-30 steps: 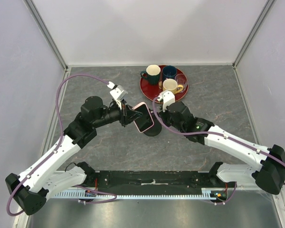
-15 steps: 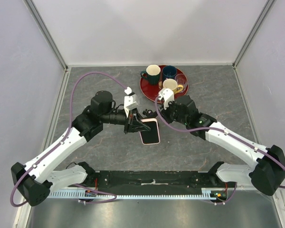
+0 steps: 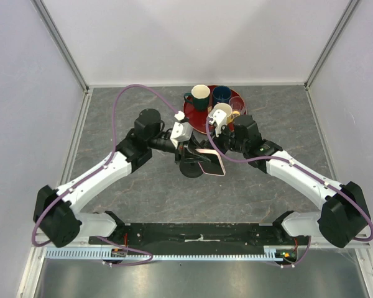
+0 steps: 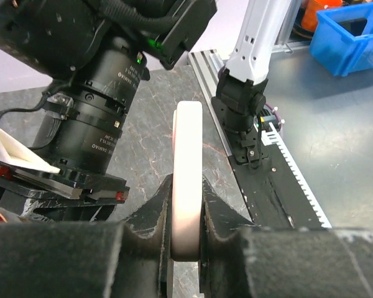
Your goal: Place the phone on the phone stand
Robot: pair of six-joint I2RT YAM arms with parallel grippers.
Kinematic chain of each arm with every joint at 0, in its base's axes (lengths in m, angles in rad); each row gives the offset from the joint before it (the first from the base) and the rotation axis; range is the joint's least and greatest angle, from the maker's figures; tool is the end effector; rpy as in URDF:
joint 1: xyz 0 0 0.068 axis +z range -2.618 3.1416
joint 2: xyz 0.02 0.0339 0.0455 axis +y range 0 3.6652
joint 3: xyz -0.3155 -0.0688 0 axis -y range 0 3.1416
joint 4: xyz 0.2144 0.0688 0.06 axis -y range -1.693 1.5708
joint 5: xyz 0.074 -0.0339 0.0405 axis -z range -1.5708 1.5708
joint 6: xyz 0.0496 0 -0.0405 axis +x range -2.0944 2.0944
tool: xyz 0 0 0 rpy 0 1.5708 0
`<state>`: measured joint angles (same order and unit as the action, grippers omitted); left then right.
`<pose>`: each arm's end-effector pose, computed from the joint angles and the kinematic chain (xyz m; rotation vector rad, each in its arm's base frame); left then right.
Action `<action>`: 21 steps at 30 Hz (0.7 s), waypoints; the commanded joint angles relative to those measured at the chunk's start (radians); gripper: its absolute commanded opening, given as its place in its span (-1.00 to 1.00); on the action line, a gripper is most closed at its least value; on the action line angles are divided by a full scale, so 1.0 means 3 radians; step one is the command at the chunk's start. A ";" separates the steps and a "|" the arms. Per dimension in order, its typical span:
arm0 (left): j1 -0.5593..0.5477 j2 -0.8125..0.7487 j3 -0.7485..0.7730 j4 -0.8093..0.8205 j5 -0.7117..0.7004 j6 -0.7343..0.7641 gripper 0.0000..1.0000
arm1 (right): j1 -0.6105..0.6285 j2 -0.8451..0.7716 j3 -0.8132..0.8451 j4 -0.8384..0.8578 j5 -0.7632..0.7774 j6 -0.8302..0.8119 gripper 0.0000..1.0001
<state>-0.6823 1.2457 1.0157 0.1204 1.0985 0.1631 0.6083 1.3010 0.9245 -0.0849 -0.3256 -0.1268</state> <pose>0.1566 -0.1841 0.4115 1.4297 1.0789 -1.2902 0.2090 0.1649 0.3407 -0.9331 1.8416 0.6310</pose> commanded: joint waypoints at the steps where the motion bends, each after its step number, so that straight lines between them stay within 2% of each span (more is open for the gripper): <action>1: -0.0006 0.0245 0.0316 0.0315 0.0327 0.0295 -0.96 | 0.0008 0.0122 0.0037 -0.0285 -0.0362 0.0029 -1.00; 7: 0.0080 0.0602 0.0597 -0.0089 0.0449 0.0596 -0.95 | -0.0008 0.0091 0.0058 -0.0305 -0.0443 0.0044 -1.00; 11: 0.0285 0.0720 0.0618 0.0054 0.0628 0.0438 -0.95 | -0.0013 0.0071 0.0058 -0.0331 -0.0433 0.0029 -1.00; 21: 0.0423 0.0874 0.0572 0.0008 0.0639 0.0525 -0.95 | -0.0023 0.0117 0.0078 -0.0331 -0.0454 0.0024 -1.00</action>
<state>-0.5659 1.5059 1.1526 0.0765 1.2518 0.2562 0.5949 1.3109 0.9337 -0.0929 -0.3759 -0.1368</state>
